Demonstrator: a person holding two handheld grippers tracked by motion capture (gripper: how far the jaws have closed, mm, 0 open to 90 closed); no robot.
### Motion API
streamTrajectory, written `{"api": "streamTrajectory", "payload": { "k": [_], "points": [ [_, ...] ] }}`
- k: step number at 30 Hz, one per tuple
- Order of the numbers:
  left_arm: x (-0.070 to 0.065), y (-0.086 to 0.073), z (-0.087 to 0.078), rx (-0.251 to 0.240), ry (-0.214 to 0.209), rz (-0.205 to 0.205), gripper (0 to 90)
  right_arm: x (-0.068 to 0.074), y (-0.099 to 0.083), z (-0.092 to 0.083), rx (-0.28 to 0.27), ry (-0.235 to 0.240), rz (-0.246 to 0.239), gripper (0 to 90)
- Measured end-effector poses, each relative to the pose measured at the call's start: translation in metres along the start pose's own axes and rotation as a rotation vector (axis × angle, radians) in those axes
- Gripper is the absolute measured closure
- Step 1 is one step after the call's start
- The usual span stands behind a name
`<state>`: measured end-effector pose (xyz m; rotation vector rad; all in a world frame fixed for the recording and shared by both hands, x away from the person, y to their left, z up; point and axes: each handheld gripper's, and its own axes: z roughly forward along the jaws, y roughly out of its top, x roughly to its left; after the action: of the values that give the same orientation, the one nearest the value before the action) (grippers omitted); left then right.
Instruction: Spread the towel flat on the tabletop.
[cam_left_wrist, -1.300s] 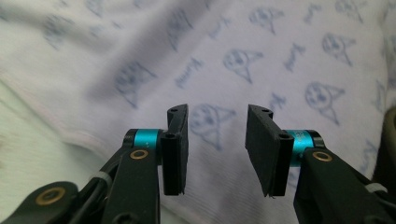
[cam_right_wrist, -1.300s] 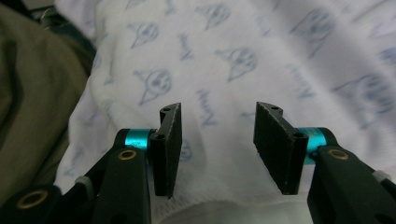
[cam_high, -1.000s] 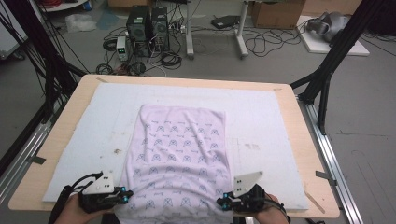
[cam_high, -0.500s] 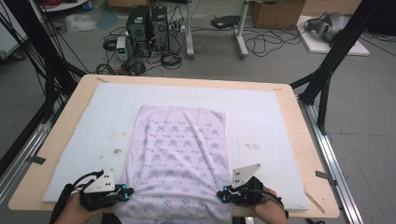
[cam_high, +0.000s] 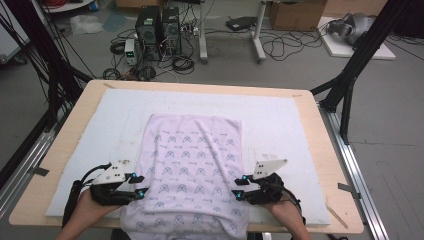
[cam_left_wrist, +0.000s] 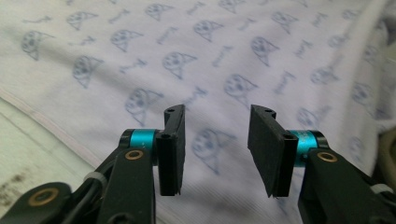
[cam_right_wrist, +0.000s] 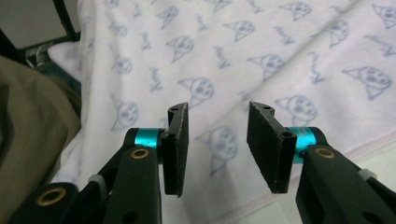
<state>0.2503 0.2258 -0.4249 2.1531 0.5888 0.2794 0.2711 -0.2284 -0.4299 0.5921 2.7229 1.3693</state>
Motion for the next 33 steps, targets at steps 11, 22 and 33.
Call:
{"api": "streamTrajectory", "payload": {
  "k": [11, 22, 33],
  "points": [
    [0.017, 0.006, 0.023, 0.014, 0.036, -0.016, 51.5, -0.017, 0.008, 0.011, 0.009, -0.07, 0.025, 47.7],
    [0.034, 0.018, 0.022, -0.062, 0.086, -0.078, 44.4, -0.044, 0.016, 0.008, -0.049, -0.129, 0.062, 33.6],
    [0.042, 0.017, 0.023, -0.046, 0.132, -0.086, 40.8, -0.061, 0.021, 0.009, -0.063, -0.158, 0.082, 29.3]
  ]
}}
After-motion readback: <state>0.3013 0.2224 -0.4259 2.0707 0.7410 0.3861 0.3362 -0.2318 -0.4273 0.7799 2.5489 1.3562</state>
